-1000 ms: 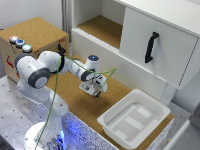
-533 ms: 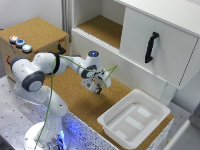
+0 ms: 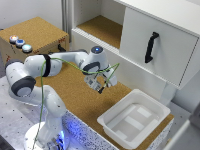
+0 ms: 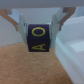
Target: Put the grasped purple object inside the box
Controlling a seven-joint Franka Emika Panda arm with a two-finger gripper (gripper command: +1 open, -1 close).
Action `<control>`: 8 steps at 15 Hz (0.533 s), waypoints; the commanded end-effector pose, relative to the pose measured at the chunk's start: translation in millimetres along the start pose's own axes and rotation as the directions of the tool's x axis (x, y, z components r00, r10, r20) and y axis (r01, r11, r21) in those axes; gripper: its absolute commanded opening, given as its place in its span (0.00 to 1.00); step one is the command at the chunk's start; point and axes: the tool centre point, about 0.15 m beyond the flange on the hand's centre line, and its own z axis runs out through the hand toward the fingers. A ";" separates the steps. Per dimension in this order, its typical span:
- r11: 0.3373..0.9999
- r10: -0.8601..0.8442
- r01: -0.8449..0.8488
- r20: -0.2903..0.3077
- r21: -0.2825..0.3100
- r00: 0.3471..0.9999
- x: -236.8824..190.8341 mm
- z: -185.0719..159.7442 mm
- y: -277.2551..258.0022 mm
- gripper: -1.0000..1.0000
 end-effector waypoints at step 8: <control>0.919 0.393 -0.376 0.239 -0.114 0.888 5.6 82.8 169.0 0.00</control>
